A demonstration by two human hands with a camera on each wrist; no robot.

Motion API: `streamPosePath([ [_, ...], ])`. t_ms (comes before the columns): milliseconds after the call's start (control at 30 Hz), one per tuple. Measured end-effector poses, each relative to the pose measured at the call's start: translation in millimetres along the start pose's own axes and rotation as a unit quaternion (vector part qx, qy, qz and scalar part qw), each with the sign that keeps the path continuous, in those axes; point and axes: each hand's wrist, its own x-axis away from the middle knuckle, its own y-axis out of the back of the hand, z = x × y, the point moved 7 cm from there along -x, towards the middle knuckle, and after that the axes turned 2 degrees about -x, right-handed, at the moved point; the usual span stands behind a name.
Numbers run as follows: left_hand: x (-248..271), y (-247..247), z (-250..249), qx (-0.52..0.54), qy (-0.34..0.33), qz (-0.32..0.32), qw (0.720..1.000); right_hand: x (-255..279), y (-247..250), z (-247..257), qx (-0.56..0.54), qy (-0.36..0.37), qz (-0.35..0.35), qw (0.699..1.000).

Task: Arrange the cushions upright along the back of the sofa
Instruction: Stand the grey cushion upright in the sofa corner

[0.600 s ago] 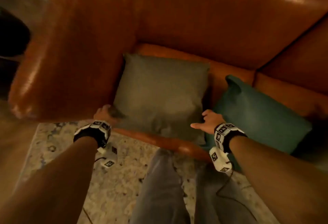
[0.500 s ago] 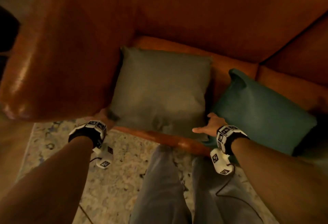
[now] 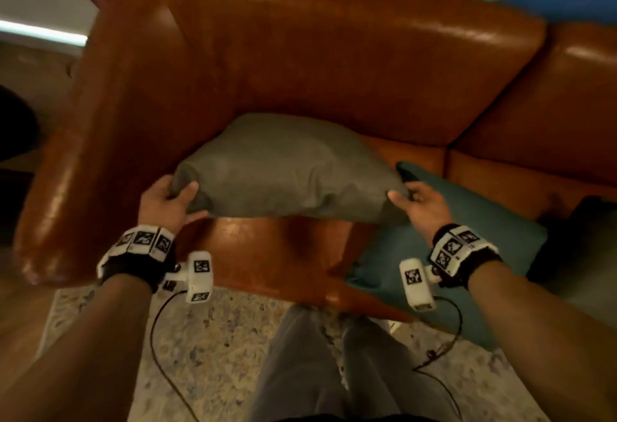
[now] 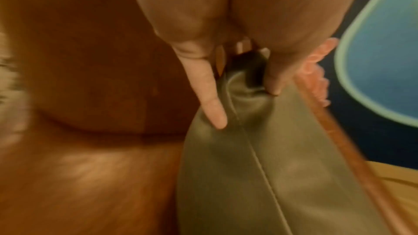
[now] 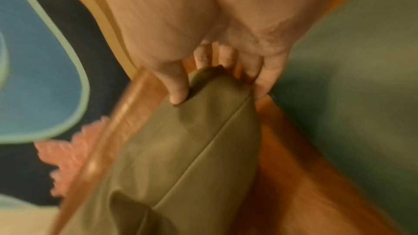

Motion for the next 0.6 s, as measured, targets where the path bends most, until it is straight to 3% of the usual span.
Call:
streamPosePath([
  [100,-26.4,-5.7,-72.2,-0.073,-0.093,-0.032,0.992,-24.9,38.7,54.3,-0.07,0.021,-0.068,0.995],
  [200,-56.4,-21.1,-139.0,-0.18,-0.164,-0.064,0.968,-55.6,77.7,101.6,-0.096,0.029,-0.122,0.987],
  [267,-74.5,-39.4,-174.9,-0.222,-0.192,-0.093,0.951,-70.4,96.0,127.9,-0.118,0.025,-0.148,0.982],
  [333,-90.6,-58.3,-193.9,-0.204,-0.192,-0.104,0.955,-80.9,104.0,141.1,-0.149,0.026,-0.165,0.975],
  [433,-113.9,-88.6,-173.3,-0.149,-0.159,-0.033,0.976,-91.1,84.4,125.8,-0.253,-0.03,-0.114,0.96],
  [533,-131.3,-104.3,-130.2,-0.018,-0.041,0.042,0.998,-98.1,50.1,104.2,-0.24,-0.072,-0.033,0.967],
  [600,-138.4,-113.4,-106.7,0.023,0.053,0.083,0.995,-101.6,30.0,99.6,-0.233,-0.07,0.009,0.97],
])
